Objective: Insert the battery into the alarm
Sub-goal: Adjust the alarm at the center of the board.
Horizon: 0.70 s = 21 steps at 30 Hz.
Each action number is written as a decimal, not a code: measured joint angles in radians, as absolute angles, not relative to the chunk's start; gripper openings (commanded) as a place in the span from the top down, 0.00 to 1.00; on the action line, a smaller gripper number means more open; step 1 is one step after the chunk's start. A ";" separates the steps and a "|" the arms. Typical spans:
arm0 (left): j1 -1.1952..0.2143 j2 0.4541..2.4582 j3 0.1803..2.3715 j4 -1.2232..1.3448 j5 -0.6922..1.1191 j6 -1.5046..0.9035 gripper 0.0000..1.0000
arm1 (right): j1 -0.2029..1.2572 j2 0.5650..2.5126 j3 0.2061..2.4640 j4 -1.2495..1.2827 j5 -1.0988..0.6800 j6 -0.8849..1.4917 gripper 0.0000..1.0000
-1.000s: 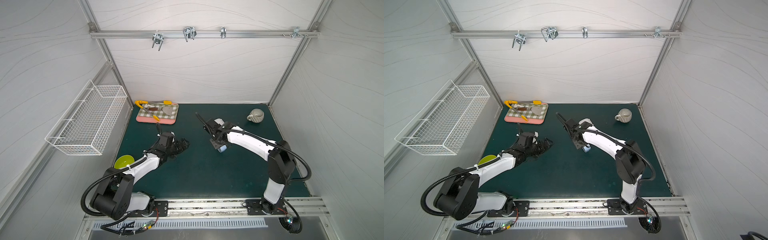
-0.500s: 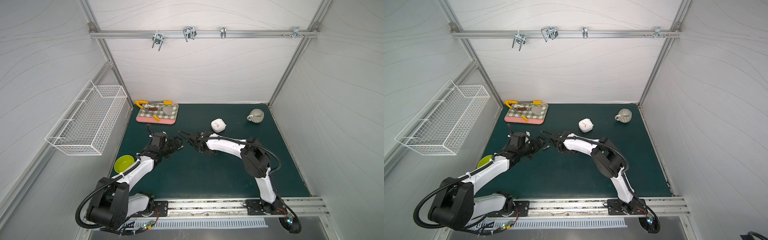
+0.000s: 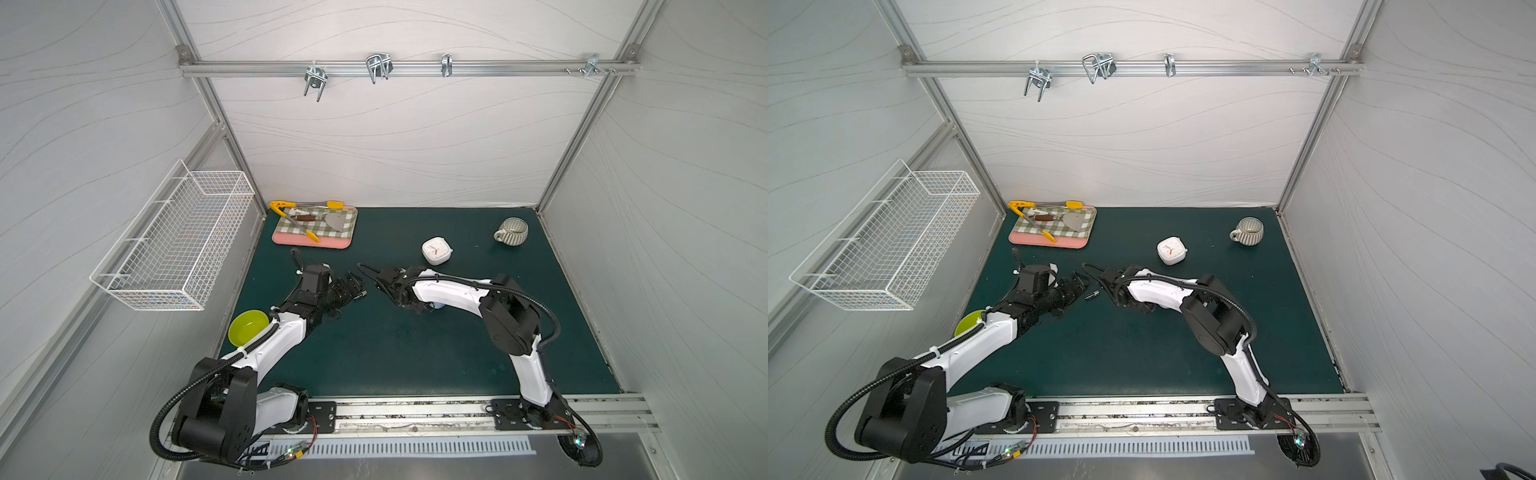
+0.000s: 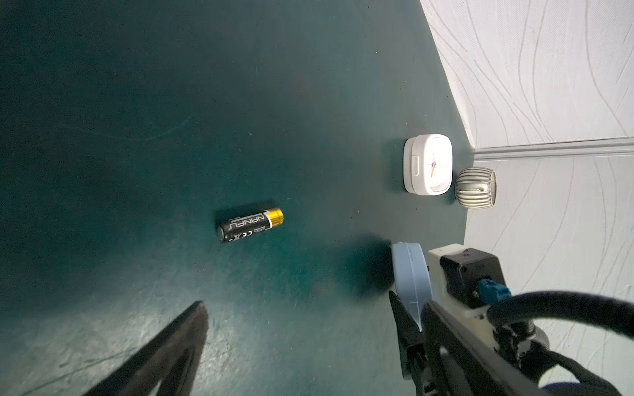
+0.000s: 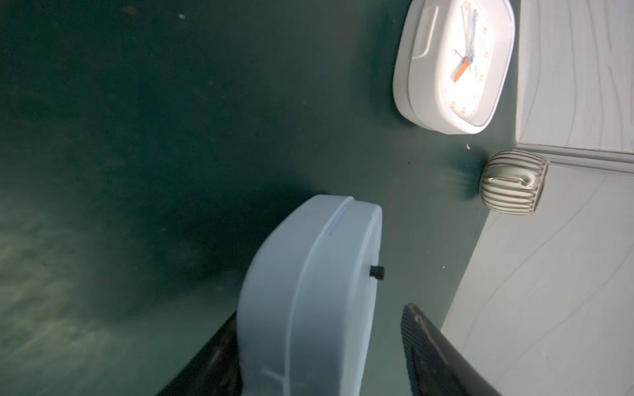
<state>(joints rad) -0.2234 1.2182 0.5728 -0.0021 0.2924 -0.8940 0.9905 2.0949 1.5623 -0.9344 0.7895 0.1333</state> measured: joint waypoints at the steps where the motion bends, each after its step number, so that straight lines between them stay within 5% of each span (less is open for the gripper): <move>1: -0.223 1.218 0.573 -0.002 0.292 -0.894 0.02 | 0.990 2.095 1.560 -0.929 0.779 0.132 0.28; 15: -0.223 1.217 0.566 -0.004 0.293 -0.887 0.01 | 0.976 2.085 1.515 -0.863 0.664 0.120 0.03; 21: -0.229 1.227 0.566 -0.001 0.303 -0.870 0.00 | 0.950 1.927 1.388 -0.771 0.490 0.129 0.01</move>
<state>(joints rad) -0.2291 1.2274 0.5659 -0.0013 0.3027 -0.8696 0.9501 1.9274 1.3876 -0.7708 0.4896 0.1291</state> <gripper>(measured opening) 0.994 0.993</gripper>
